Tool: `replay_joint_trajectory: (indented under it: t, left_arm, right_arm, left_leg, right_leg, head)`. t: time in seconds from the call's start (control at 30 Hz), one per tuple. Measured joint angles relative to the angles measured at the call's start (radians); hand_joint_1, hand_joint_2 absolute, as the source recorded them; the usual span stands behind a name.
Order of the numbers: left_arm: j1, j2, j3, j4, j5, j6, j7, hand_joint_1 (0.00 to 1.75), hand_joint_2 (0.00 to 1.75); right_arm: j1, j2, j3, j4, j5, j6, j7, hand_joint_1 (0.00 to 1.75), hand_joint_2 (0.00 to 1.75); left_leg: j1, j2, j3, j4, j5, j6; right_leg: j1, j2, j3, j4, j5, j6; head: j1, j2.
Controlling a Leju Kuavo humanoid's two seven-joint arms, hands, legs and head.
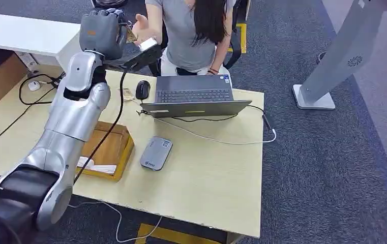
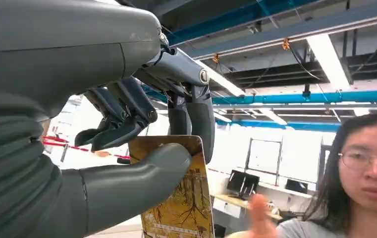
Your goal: Pass the card to the sensor for recognition and then transmit it.
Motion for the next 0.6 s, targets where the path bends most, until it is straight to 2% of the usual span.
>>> replay_joint_trajectory:
  t: [0.23,0.6]
  left_arm:
    - [-0.030,-0.026,-0.009,0.074,-0.001,0.002,0.000,1.75,1.75]
    - [-0.036,-0.033,-0.021,0.118,-0.001,0.002,0.000,1.75,1.75]
  right_arm:
    - [-0.001,0.002,0.008,0.000,0.000,0.003,0.000,0.00,0.00]
    - [-0.001,0.002,0.008,0.000,0.000,0.006,0.000,0.00,0.00]
  left_leg:
    - [0.000,0.000,0.000,0.000,0.000,0.000]
    - [0.000,0.000,-0.001,0.000,0.000,0.000]
  right_leg:
    - [0.000,0.000,0.000,0.000,0.000,0.000]
    - [0.000,0.000,0.000,0.000,0.000,0.000]
  head:
    - [0.000,0.000]
    - [0.000,0.000]
